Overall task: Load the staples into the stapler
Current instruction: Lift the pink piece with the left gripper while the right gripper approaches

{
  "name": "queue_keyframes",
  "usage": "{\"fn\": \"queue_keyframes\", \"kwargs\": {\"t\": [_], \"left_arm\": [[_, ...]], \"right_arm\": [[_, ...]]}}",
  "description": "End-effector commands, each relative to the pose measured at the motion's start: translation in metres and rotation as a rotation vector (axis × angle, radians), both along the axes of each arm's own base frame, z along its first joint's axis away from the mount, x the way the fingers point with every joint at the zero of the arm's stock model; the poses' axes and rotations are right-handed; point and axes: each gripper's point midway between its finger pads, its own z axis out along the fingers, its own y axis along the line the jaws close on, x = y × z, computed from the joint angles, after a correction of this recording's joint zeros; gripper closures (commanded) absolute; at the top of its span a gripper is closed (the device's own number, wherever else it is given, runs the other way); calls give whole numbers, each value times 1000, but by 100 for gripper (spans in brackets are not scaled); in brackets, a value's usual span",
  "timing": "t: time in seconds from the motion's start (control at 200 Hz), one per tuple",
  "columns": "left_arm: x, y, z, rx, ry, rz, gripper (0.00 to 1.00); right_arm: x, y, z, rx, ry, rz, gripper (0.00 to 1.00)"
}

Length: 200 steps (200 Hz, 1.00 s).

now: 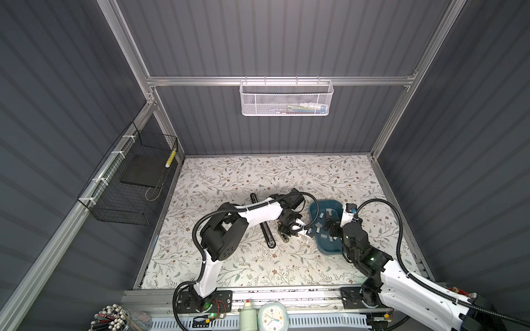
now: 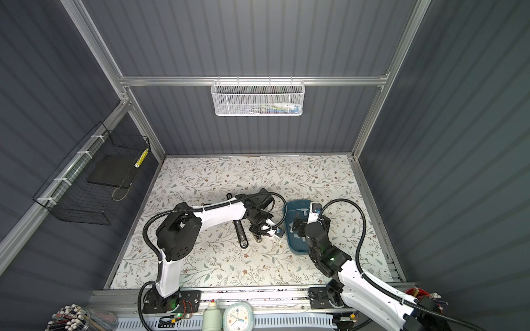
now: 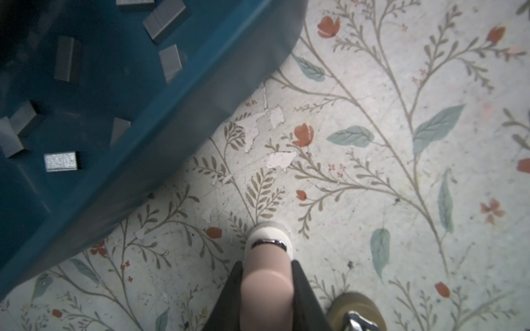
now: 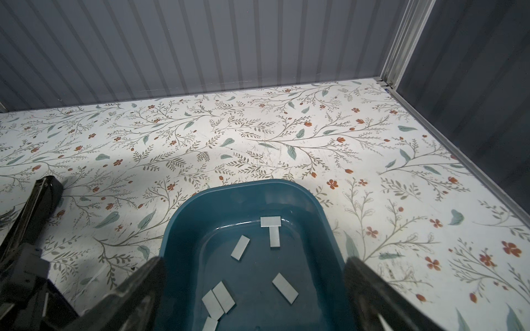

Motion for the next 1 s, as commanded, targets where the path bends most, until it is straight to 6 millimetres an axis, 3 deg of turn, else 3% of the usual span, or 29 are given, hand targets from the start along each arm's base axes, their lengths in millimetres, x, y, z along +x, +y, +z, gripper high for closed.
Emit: {"fn": "queue_keyframes", "kwargs": {"t": [0.0, 0.135, 0.36, 0.615, 0.785, 0.911, 0.996], "left_arm": [[-9, 3, 23, -64, -27, 0, 98], [-7, 2, 59, -197, -105, 64, 100], [-15, 11, 142, -487, -113, 287, 100], [-37, 30, 160, -620, 36, 448, 100], [-65, 39, 169, -870, 216, 491, 100], [-66, 47, 186, -945, 241, 536, 100], [-63, 48, 184, -951, 244, 566, 100]], "right_arm": [[-1, -3, 1, -2, -15, -11, 2], [-1, -4, 1, -1, -16, -13, 2], [-1, -4, 1, 1, -16, -14, 2], [0, -4, 0, 0, -11, -14, 2], [1, -2, -1, -5, 0, -8, 2], [-1, 7, -2, 8, 58, 30, 3], [-7, 18, -1, 119, 96, 71, 1]]}}
